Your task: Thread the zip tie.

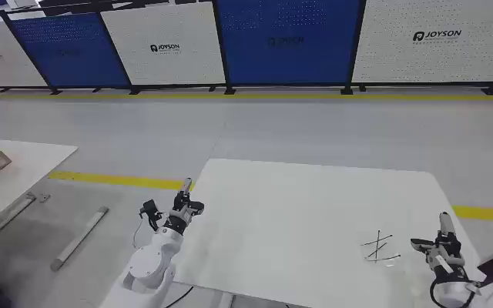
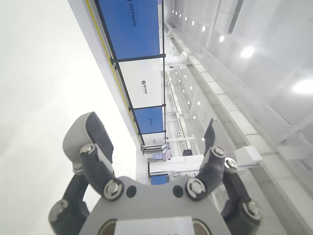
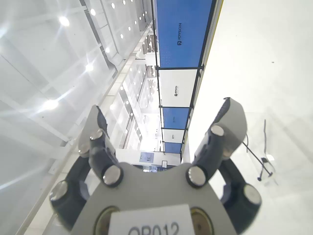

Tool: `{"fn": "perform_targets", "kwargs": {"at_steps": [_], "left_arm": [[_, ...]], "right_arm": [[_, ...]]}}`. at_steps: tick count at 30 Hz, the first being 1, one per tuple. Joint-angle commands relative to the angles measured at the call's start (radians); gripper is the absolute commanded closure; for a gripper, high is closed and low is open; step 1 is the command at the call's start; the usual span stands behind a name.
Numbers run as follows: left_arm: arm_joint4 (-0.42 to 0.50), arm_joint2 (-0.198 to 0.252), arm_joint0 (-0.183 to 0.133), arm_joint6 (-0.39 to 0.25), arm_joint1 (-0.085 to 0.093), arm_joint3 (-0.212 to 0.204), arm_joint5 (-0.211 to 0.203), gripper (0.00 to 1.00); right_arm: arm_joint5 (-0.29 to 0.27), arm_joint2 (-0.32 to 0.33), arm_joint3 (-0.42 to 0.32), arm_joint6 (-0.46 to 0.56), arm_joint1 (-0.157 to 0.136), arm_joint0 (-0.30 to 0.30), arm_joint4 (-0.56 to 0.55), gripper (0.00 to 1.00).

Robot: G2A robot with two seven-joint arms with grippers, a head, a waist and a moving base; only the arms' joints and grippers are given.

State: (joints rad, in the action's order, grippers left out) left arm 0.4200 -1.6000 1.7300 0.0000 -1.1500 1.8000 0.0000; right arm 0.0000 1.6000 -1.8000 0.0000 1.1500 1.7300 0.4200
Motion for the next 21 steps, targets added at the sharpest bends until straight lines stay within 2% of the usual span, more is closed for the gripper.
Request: {"fn": "perform_targets", "kwargs": {"at_steps": [1, 2, 3, 4, 5, 6, 7, 8, 9, 10, 11, 12, 13, 14, 15, 17, 21], "left_arm": [[0.000, 0.000, 0.000, 0.000, 0.000, 0.000, 0.000, 0.22], [0.000, 0.000, 0.000, 0.000, 0.000, 0.000, 0.000, 0.00], [0.000, 0.000, 0.000, 0.000, 0.000, 0.000, 0.000, 0.22], [0.000, 0.000, 0.000, 0.000, 0.000, 0.000, 0.000, 0.00], [0.000, 0.000, 0.000, 0.000, 0.000, 0.000, 0.000, 0.22], [0.000, 0.000, 0.000, 0.000, 0.000, 0.000, 0.000, 0.22], [0.000, 0.000, 0.000, 0.000, 0.000, 0.000, 0.000, 0.00], [0.000, 0.000, 0.000, 0.000, 0.000, 0.000, 0.000, 0.22], [0.000, 0.000, 0.000, 0.000, 0.000, 0.000, 0.000, 0.00], [0.000, 0.000, 0.000, 0.000, 0.000, 0.000, 0.000, 0.00], [0.000, 0.000, 0.000, 0.000, 0.000, 0.000, 0.000, 0.22], [0.000, 0.000, 0.000, 0.000, 0.000, 0.000, 0.000, 0.00], [0.000, 0.000, 0.000, 0.000, 0.000, 0.000, 0.000, 0.00], [0.000, 0.000, 0.000, 0.000, 0.000, 0.000, 0.000, 0.00], [0.000, 0.000, 0.000, 0.000, 0.000, 0.000, 0.000, 0.00], [0.000, 0.000, 0.000, 0.000, 0.000, 0.000, 0.000, 0.00], [0.000, 0.000, 0.000, 0.000, 0.000, 0.000, 0.000, 0.00]], "right_arm": [[0.000, 0.000, 0.000, 0.000, 0.000, 0.000, 0.000, 0.22], [0.000, 0.000, 0.000, 0.000, 0.000, 0.000, 0.000, 0.00], [0.000, 0.000, 0.000, 0.000, 0.000, 0.000, 0.000, 0.22], [0.000, 0.000, 0.000, 0.000, 0.000, 0.000, 0.000, 0.00], [0.000, 0.000, 0.000, 0.000, 0.000, 0.000, 0.000, 0.22], [0.000, 0.000, 0.000, 0.000, 0.000, 0.000, 0.000, 0.00], [0.000, 0.000, 0.000, 0.000, 0.000, 0.000, 0.000, 0.22], [0.000, 0.000, 0.000, 0.000, 0.000, 0.000, 0.000, 0.22], [0.000, 0.000, 0.000, 0.000, 0.000, 0.000, 0.000, 0.22], [0.000, 0.000, 0.000, 0.000, 0.000, 0.000, 0.000, 0.00], [0.000, 0.000, 0.000, 0.000, 0.000, 0.000, 0.000, 0.22], [0.000, 0.000, 0.000, 0.000, 0.000, 0.000, 0.000, 0.22], [0.000, 0.000, 0.000, 0.000, 0.000, 0.000, 0.000, 0.00], [0.000, 0.000, 0.000, 0.000, 0.000, 0.000, 0.000, 0.22], [-0.001, 0.000, -0.001, 0.002, 0.000, -0.001, -0.003, 0.00], [-0.003, 0.006, -0.002, 0.017, -0.001, -0.003, -0.013, 0.00], [-0.015, 0.043, -0.008, 0.111, -0.007, 0.004, -0.048, 0.00]]}}
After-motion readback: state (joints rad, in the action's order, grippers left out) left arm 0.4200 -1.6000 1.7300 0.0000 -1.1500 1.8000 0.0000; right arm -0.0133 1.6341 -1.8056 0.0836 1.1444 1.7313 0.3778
